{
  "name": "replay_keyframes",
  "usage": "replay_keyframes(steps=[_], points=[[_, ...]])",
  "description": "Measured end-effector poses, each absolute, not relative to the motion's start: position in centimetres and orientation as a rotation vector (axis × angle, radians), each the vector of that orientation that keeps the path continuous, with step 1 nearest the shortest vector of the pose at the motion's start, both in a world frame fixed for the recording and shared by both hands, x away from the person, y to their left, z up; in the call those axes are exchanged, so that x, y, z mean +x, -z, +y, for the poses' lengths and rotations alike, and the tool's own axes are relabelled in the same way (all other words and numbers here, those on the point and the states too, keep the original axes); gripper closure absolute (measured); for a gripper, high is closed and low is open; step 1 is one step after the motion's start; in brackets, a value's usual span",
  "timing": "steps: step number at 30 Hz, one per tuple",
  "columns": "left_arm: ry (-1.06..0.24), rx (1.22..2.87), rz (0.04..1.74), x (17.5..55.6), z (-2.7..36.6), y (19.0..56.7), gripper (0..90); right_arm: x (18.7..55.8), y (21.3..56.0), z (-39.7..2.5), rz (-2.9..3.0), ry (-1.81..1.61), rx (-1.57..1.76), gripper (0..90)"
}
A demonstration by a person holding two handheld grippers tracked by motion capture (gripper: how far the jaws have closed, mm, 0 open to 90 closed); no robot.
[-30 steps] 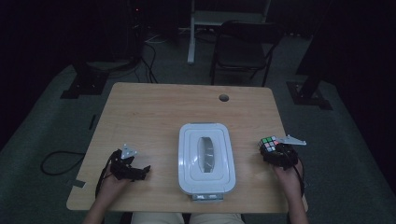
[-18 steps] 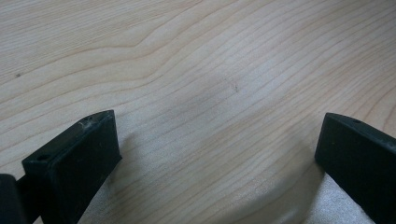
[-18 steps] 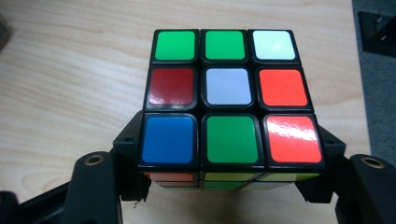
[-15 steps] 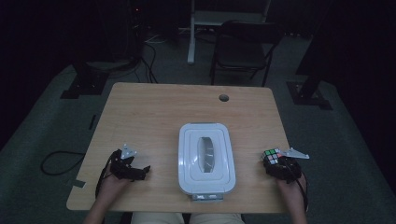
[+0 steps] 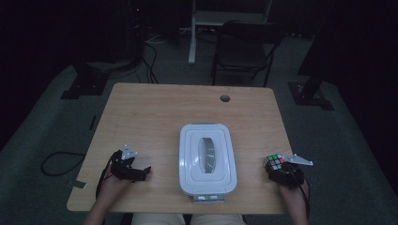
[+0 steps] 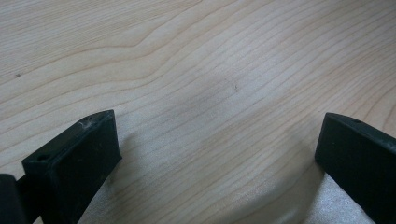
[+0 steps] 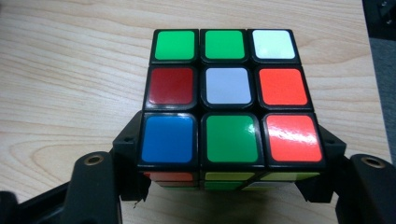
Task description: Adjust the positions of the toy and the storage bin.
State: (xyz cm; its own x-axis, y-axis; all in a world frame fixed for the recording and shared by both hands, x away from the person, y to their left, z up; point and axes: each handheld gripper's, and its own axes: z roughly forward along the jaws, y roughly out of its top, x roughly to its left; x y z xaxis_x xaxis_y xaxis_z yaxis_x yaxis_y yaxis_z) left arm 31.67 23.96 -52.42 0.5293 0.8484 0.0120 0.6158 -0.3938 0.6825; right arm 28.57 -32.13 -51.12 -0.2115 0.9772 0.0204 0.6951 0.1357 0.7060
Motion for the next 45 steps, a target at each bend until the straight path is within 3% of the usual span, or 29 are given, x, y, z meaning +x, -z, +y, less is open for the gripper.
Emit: replay_keyframes(steps=[21, 30, 45], points=[[-0.481, 2.143, 1.182, 31.7, 24.0, 52.4, 0.6, 29.2, 47.0, -32.8, 1.933, -1.103, 1.491, 12.5], [-0.482, 2.142, 1.183, 31.7, 24.0, 52.4, 0.5, 29.7, 45.7, -30.9, 1.967, -1.125, 1.376, 14.3], [-0.482, 2.142, 1.183, 31.6, 24.0, 52.4, 0.6, 30.5, 47.0, -26.8, 2.1, -1.197, 1.182, 14.1]])
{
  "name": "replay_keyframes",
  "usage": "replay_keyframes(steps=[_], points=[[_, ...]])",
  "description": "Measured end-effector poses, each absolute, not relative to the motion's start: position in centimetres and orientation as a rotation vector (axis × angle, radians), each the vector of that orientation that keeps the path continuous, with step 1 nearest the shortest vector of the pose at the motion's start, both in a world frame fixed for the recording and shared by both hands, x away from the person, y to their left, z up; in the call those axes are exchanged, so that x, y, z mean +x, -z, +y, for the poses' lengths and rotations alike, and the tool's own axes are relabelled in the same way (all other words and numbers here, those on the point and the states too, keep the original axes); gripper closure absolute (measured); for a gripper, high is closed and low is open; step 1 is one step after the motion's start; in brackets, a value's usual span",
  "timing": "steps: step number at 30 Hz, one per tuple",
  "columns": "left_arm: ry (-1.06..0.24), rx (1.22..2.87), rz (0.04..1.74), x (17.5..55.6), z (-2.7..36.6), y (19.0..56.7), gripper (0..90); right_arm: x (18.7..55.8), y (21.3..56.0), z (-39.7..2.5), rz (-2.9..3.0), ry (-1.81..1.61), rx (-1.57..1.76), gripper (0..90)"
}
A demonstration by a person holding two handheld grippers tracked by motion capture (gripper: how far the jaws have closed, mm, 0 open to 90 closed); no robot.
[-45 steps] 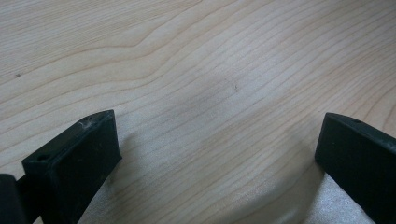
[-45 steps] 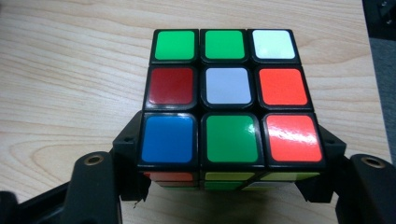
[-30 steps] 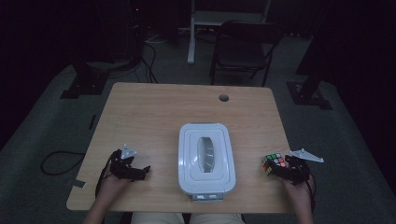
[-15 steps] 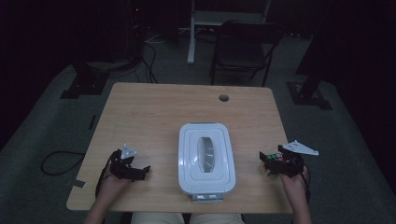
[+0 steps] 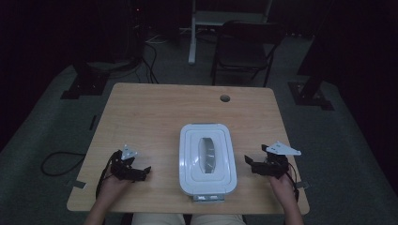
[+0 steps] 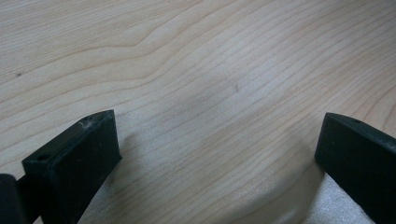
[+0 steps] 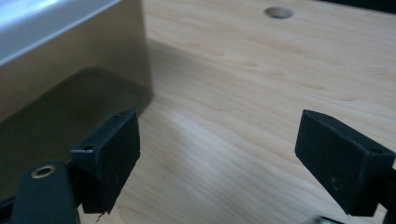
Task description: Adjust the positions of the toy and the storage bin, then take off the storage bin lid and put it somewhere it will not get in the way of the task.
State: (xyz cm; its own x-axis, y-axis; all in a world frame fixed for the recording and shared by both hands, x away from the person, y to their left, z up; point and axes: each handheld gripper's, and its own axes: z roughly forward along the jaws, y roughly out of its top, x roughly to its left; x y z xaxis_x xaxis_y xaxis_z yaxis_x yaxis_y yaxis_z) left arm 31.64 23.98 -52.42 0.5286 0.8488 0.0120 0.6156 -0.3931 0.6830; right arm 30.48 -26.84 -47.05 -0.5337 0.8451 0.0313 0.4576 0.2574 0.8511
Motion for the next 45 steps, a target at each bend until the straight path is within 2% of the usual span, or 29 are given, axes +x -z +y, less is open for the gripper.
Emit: replay_keyframes(steps=[24, 45], points=[[-0.475, 2.149, 1.166, 31.5, 24.0, 52.4, 0.5, 30.6, 52.3, -23.1, 2.253, -1.091, 1.205, 13.4], [-0.46, 2.17, 1.126, 31.4, 24.1, 52.4, 0.5, 30.8, 52.7, -22.8, 2.275, -0.978, 1.236, 13.1]])
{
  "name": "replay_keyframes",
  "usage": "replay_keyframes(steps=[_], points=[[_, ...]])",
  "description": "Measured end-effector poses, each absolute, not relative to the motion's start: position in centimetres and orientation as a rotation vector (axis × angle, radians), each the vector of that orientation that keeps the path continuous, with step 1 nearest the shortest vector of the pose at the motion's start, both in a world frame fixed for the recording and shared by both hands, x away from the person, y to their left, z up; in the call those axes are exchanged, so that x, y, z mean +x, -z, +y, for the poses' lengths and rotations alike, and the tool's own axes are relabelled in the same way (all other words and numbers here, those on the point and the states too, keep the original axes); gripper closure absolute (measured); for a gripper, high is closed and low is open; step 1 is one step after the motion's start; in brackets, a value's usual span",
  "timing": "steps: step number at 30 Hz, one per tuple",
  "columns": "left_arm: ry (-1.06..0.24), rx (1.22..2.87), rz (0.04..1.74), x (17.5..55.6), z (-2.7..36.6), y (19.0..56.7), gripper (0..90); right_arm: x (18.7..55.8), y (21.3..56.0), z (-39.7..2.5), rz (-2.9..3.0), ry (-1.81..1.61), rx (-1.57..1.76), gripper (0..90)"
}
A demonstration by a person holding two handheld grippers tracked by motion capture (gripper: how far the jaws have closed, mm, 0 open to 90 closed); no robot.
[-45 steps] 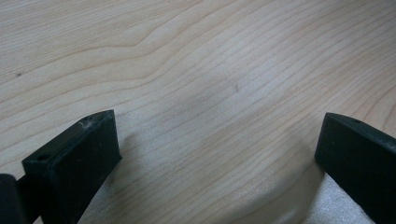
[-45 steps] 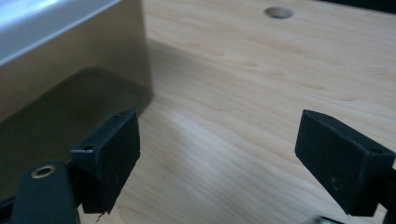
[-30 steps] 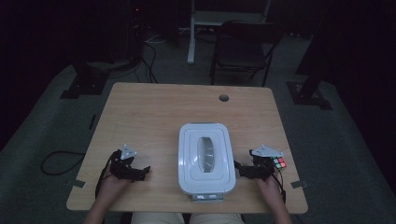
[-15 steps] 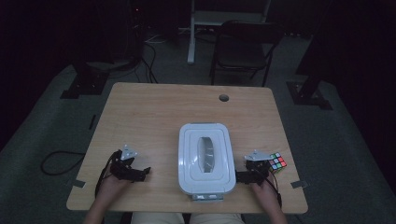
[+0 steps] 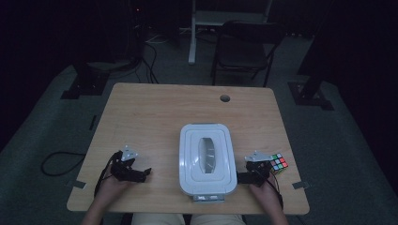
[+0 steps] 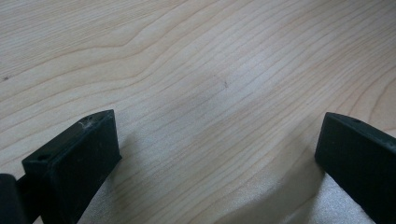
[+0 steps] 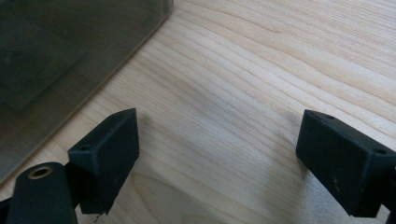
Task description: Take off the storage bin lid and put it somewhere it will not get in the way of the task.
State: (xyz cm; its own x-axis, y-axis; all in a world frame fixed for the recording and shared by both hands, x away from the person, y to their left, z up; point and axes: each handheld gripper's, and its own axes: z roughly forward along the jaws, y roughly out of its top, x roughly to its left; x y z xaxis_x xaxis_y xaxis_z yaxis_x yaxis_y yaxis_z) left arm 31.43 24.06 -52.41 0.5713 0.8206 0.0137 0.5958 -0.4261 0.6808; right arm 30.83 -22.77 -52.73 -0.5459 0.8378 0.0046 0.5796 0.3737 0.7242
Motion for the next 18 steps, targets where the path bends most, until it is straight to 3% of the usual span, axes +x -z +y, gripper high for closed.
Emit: replay_keyframes(steps=[18], points=[[-0.403, 2.169, 1.09, 30.9, 24.1, 51.4, 1.1, 30.8, 52.7, -22.8, 2.274, -0.979, 1.237, 13.0]])
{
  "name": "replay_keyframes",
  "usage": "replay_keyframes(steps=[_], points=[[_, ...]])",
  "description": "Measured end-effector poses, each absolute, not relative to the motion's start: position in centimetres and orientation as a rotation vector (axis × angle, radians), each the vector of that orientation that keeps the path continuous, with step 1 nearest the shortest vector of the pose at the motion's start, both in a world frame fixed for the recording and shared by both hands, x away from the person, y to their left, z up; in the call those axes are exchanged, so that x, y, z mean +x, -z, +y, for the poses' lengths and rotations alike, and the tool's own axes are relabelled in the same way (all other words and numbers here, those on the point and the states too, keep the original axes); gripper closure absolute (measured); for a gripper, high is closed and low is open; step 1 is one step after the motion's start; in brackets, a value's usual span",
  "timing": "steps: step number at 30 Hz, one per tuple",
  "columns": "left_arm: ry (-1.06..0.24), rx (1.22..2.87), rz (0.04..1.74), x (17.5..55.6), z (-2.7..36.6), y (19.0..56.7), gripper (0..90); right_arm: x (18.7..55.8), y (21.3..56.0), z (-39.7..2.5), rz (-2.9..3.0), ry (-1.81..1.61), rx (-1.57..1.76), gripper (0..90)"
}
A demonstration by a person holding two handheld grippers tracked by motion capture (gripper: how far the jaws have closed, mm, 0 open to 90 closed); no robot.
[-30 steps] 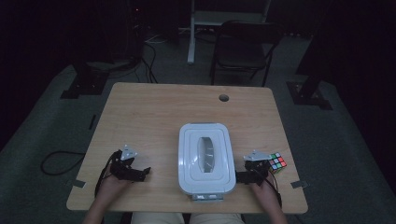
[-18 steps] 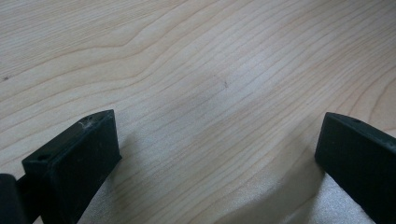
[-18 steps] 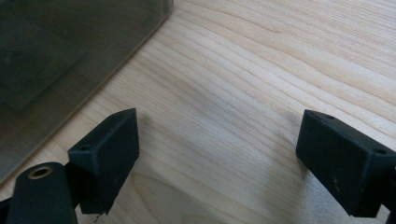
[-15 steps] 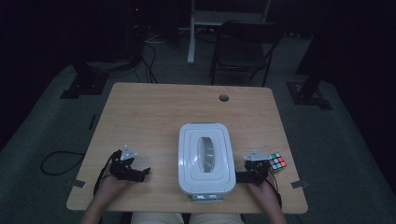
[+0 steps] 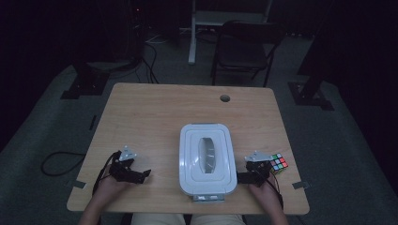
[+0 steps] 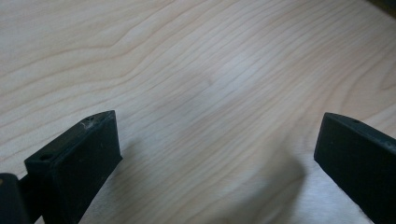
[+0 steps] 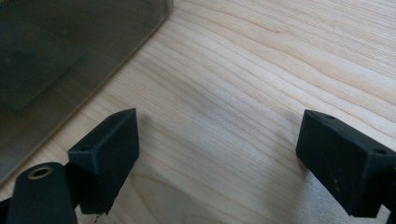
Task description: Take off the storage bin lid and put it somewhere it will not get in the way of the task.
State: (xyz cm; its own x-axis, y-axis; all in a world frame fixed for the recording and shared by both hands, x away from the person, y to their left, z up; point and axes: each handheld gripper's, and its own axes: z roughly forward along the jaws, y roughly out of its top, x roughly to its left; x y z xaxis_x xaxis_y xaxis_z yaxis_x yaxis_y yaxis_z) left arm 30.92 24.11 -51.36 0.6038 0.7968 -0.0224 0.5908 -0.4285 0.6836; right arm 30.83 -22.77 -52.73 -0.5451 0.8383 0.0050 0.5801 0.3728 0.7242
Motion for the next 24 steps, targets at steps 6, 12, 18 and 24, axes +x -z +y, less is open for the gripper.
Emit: replay_keyframes(steps=[6, 12, 18, 24], points=[[-0.381, 2.121, 1.021, 30.2, 23.7, 48.2, 2.0, 30.8, 52.7, -22.8, 2.274, -0.979, 1.237, 13.0], [-0.374, 2.106, 0.913, 29.5, 22.5, 44.8, 2.0, 30.8, 52.7, -22.8, 2.274, -0.978, 1.238, 13.0], [-0.361, 2.071, 0.838, 29.0, 20.9, 42.3, 1.9, 30.8, 52.7, -22.8, 2.274, -0.979, 1.238, 13.0], [-0.333, 2.054, 0.732, 28.5, 18.7, 40.4, 2.0, 30.8, 52.7, -22.8, 2.274, -0.978, 1.238, 13.0]])
